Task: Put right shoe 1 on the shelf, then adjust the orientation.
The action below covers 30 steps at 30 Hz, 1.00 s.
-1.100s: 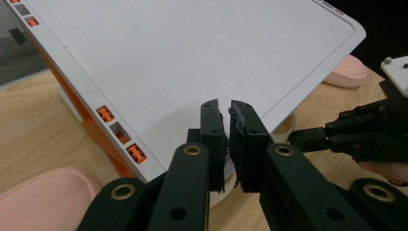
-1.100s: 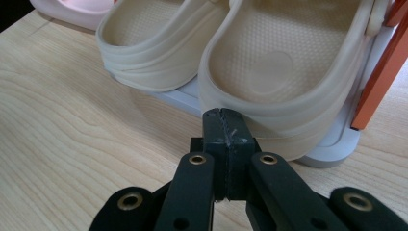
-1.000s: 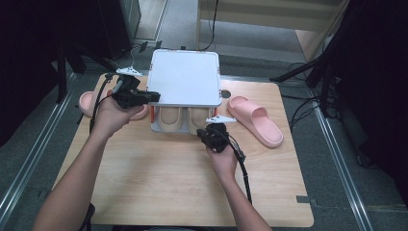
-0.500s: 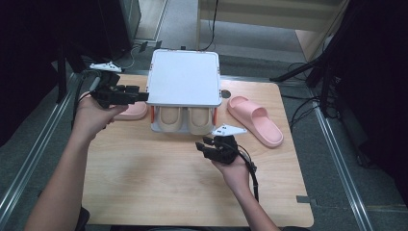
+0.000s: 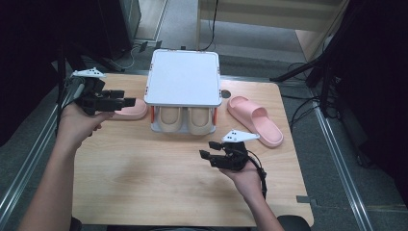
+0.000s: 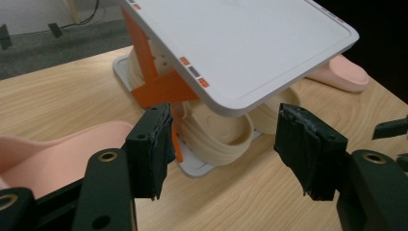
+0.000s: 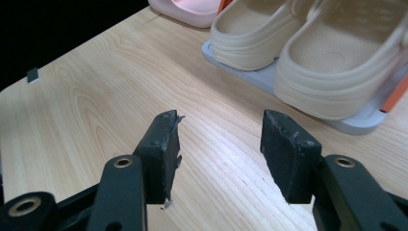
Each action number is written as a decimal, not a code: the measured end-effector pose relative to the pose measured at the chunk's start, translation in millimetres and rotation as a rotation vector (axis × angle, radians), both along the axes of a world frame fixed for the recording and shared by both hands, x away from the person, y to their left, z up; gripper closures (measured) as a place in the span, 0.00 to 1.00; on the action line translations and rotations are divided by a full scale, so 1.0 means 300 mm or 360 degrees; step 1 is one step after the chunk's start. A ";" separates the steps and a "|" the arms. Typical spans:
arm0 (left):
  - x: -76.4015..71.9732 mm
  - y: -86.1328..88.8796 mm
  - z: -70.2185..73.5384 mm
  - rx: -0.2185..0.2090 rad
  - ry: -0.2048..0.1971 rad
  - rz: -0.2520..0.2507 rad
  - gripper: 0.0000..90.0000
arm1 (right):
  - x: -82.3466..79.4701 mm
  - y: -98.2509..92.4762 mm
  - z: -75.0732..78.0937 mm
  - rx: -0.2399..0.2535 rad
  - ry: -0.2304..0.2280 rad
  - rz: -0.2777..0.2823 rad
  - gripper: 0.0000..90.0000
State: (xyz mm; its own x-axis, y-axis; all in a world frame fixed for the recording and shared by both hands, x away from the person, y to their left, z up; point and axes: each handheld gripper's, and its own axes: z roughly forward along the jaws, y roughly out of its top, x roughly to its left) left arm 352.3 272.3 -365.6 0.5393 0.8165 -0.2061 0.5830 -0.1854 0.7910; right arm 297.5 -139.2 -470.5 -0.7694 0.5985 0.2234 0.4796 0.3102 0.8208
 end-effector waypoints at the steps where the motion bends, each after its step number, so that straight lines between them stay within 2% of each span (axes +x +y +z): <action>1: -0.003 0.004 -0.002 0.0006 -0.0003 0.0012 0.43 | 0.000 -0.010 0.001 0.0001 -0.0001 0.0006 0.54; 4: -0.013 0.013 -0.004 0.0022 -0.0038 0.0036 0.43 | 0.007 -0.036 0.002 -0.0018 -0.0012 -0.0011 0.54; 7: -0.013 0.028 -0.012 0.0033 -0.0031 0.0058 0.43 | 0.026 -0.056 0.001 -0.0007 -0.0004 -0.0048 0.54; 11: -0.004 0.047 -0.031 0.0026 -0.0006 0.0101 0.47 | 0.047 -0.065 -0.012 -0.0042 0.0001 -0.0076 0.54; 12: -0.001 0.053 -0.034 0.0023 -0.0004 0.0124 0.49 | 0.050 -0.066 -0.014 -0.0047 0.0009 -0.0076 0.54; 13: 0.002 0.057 -0.037 0.0014 -0.0001 0.0128 0.57 | 0.052 -0.066 -0.016 -0.0050 0.0009 -0.0076 0.54; 15: 0.009 0.065 -0.049 0.0021 -0.0010 0.0157 0.64 | 0.052 -0.068 -0.016 -0.0034 0.0022 -0.0073 0.54; 16: 0.011 0.067 -0.052 0.0024 -0.0010 0.0158 0.71 | 0.052 -0.069 -0.016 -0.0029 0.0021 -0.0074 0.54; 19: 0.029 0.082 -0.082 -0.0015 0.0010 0.0153 0.80 | 0.048 -0.067 -0.017 -0.0040 0.0022 -0.0073 0.54; 22: 0.048 0.092 -0.121 0.0015 0.0019 0.0170 0.91 | 0.044 -0.063 -0.019 -0.0039 0.0019 -0.0073 0.54; 25: 0.078 0.102 -0.165 0.0029 0.0059 0.0195 0.97 | 0.042 -0.057 -0.025 -0.0023 0.0026 -0.0086 0.54; 28: 0.106 0.106 -0.198 0.0063 0.0081 0.0211 0.99 | 0.036 -0.050 -0.027 -0.0040 0.0007 -0.0083 0.54; 30: 0.123 0.110 -0.216 0.0057 0.0088 0.0226 0.99 | 0.029 -0.051 -0.030 -0.0038 0.0005 -0.0085 0.54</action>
